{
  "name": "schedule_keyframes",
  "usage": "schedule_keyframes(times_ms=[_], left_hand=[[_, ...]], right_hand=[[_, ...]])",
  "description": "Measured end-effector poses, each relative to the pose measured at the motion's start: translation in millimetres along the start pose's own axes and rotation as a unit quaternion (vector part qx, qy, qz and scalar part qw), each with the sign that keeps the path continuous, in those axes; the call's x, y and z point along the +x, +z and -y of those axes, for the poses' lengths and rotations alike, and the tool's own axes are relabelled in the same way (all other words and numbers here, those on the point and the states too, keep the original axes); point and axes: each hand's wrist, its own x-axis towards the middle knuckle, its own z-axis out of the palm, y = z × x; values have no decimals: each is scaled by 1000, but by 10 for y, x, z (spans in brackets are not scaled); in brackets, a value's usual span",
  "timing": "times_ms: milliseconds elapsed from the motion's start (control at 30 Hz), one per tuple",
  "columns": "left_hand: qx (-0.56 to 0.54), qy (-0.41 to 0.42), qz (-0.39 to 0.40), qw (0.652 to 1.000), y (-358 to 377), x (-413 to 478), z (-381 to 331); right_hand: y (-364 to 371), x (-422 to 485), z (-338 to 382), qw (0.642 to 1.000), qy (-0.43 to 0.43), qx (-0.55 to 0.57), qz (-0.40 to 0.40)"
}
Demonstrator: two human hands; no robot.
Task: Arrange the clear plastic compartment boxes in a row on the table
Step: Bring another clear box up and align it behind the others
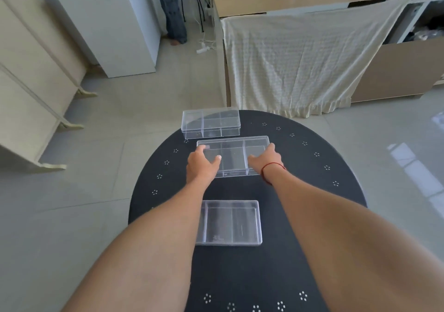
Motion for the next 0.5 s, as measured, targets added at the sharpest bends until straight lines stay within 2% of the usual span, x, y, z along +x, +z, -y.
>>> schedule_keyframes(times_ms=[133,333,400,500], left_hand=[[7,-33,17,999,-200,16,359],[20,-54,80,995,-222,109,616],[31,-58,85,994,-194,138,661],[108,-33,48,992,-144,181,665]], right_hand=[[397,-85,107,998,6,-24,54],[663,-78,64,997,23,-32,67],[688,-74,38,994,-21,-101,37],[702,-70,48,963,-161,-215,-33]])
